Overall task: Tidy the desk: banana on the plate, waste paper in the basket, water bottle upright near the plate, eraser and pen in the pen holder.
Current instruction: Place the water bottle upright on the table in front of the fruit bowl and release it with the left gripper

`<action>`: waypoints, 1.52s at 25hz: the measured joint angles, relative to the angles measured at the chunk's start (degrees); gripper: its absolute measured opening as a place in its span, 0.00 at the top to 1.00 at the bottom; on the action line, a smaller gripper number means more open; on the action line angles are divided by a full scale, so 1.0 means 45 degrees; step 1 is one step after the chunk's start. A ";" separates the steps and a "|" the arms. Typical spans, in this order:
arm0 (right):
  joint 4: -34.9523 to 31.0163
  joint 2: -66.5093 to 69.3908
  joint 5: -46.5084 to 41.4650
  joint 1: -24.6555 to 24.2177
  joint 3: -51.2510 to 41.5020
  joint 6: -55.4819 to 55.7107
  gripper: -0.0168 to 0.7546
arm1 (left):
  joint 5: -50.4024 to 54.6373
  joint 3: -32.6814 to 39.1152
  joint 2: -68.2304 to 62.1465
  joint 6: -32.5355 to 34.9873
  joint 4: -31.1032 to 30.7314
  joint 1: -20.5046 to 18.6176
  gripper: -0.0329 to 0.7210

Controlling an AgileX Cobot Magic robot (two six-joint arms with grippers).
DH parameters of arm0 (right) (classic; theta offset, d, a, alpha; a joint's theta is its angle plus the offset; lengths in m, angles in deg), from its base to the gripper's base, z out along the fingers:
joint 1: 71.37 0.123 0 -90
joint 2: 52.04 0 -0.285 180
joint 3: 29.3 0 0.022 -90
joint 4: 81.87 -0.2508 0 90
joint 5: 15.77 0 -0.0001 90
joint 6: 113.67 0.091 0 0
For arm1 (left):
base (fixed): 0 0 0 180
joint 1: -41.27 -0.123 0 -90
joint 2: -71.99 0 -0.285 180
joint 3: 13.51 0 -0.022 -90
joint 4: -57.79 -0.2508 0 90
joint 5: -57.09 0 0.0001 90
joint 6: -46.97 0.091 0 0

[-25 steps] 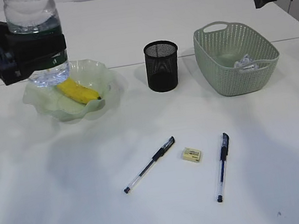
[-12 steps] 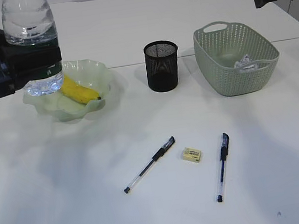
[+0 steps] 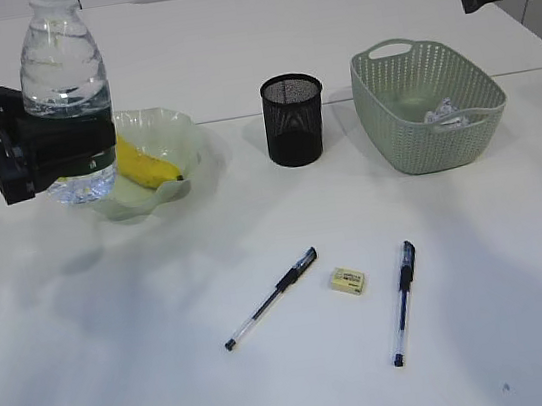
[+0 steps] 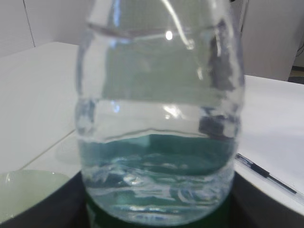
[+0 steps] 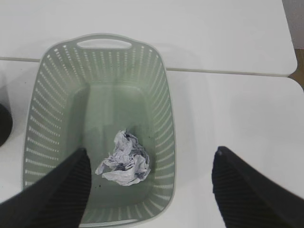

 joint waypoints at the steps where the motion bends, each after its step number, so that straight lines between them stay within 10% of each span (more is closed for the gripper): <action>1: 0.0024 0.0000 0.0050 0.0000 0.0000 0.0000 0.22 | 0.0000 0.0000 -0.0053 0.0018 -0.0070 0.0000 0.41; 38: 0.0834 0.0000 0.1222 0.0000 0.0000 0.0000 0.22 | 0.0073 0.2507 -0.1977 0.4656 0.3399 0.0000 0.42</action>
